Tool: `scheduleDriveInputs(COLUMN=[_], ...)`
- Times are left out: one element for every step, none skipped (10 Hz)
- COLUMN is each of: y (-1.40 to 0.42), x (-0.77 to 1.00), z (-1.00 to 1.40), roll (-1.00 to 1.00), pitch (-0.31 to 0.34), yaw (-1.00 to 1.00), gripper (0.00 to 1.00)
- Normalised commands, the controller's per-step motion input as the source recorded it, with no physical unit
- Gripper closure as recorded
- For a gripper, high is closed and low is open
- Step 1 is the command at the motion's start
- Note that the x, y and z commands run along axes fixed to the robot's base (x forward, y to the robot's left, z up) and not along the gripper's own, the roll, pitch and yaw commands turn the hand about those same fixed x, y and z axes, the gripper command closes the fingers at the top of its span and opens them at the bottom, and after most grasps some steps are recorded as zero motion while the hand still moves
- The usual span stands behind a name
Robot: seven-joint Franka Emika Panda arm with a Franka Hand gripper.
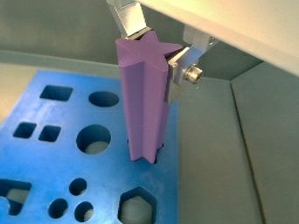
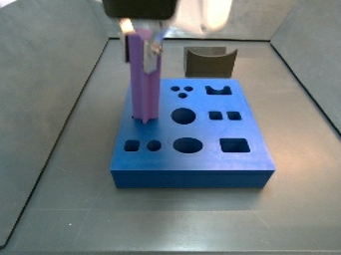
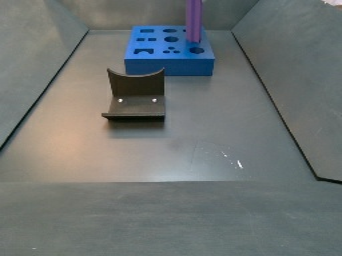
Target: Insert the star object.
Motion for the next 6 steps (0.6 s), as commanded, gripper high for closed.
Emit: scheduleDriveInputs(y=[0.00,0.00,0.00,-0.09,0.00,-0.34], x=[0.00,0.00,-0.19,-0.30,-0.26,-0.14], z=[-0.98,-1.00,-0.95,-0.55,-0.31,-0.17], roll=[0.00,0.08,0.15,0.00,-0.18,0.12], pitch=[-0.004,-0.059,-0.123,-0.354,-0.419,-0.254], yaw=[0.09,0.08,0.11,0.04,0.05,0.28], gripper=[1.00,1.00,1.00,1.00,1.00,1.00])
